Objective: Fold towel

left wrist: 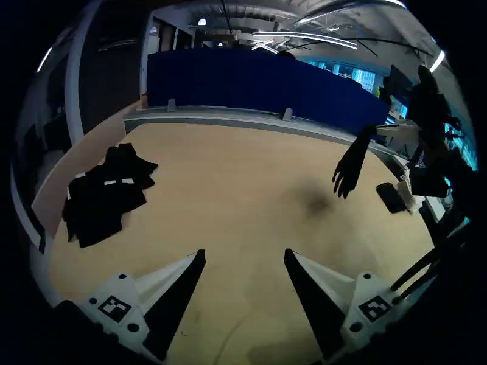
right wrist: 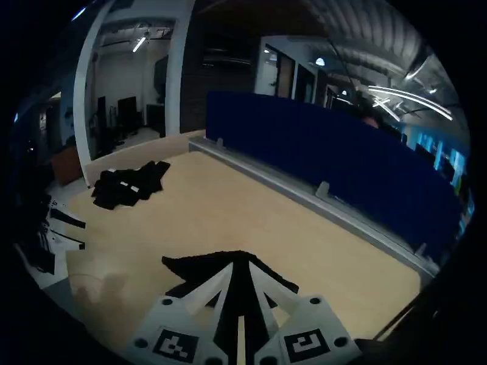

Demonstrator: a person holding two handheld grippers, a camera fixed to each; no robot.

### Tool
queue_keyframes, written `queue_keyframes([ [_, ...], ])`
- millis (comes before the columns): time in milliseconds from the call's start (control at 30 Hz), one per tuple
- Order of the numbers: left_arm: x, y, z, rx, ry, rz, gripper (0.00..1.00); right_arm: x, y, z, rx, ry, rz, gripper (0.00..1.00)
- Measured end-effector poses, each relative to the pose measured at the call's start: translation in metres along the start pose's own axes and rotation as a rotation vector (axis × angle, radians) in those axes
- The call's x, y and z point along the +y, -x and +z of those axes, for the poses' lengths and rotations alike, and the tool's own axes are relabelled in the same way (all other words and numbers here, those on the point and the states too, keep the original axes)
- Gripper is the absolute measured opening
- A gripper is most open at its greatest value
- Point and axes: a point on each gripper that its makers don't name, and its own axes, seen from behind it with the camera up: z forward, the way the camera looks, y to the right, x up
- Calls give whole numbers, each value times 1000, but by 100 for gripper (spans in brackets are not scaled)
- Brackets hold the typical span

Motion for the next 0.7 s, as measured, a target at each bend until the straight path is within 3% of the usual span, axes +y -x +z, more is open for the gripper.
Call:
queue_keyframes([
  [367,14,1,6,-17,15,28,96,73,32,-46,-53,78,12,2],
  [700,21,3,11,-28,5,38,96,142,55,-73,-74,146,31,2],
])
